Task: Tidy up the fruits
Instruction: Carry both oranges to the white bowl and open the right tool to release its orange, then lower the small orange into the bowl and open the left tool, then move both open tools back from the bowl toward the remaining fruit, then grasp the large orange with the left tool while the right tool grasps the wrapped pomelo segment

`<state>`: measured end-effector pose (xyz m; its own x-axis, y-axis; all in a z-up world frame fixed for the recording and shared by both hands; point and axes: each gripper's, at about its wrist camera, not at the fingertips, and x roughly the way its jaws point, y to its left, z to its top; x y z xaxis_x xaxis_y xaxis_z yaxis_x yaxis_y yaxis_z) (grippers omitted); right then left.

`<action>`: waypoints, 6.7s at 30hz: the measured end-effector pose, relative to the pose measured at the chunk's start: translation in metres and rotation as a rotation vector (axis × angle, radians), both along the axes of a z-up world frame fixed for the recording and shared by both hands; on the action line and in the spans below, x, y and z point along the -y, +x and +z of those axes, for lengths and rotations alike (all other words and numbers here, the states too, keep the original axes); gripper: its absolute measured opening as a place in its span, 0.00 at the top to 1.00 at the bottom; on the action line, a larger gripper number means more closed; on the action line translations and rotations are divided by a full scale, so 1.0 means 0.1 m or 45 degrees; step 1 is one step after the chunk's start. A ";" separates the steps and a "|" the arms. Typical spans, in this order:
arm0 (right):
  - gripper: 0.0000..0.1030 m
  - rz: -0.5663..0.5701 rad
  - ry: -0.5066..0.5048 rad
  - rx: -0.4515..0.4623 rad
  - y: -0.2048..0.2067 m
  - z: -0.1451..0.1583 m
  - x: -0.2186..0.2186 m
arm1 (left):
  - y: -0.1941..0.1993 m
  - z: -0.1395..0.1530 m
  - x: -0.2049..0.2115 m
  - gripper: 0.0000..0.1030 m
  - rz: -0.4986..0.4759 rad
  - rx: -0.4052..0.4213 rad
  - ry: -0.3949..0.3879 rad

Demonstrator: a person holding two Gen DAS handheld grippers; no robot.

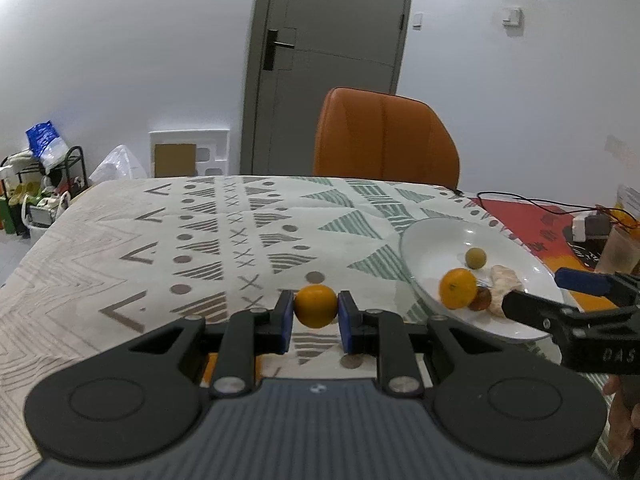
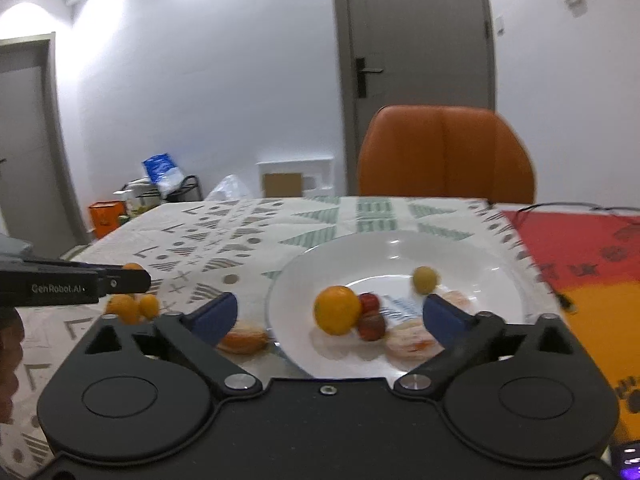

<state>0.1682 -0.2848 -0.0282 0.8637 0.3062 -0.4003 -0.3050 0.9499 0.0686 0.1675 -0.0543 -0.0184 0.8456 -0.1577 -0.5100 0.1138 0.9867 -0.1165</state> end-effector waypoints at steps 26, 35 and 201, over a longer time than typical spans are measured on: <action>0.00 -0.168 -0.035 0.003 -0.25 0.00 0.58 | 0.14 0.02 0.71 0.78 -0.179 0.012 0.051; 0.00 -0.184 0.013 -0.037 -0.34 -0.06 0.79 | 0.24 -0.02 0.94 0.78 -0.224 0.008 0.073; 0.46 0.151 -0.067 -0.150 -0.01 -0.20 -1.17 | -0.11 -0.33 -0.87 0.60 0.099 -0.107 -0.103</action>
<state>0.1670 -0.1676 -0.0480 0.7686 0.3795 -0.5150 -0.4082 0.9108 0.0618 0.1570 0.0328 -0.0510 0.8116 -0.1365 -0.5681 0.0235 0.9792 -0.2016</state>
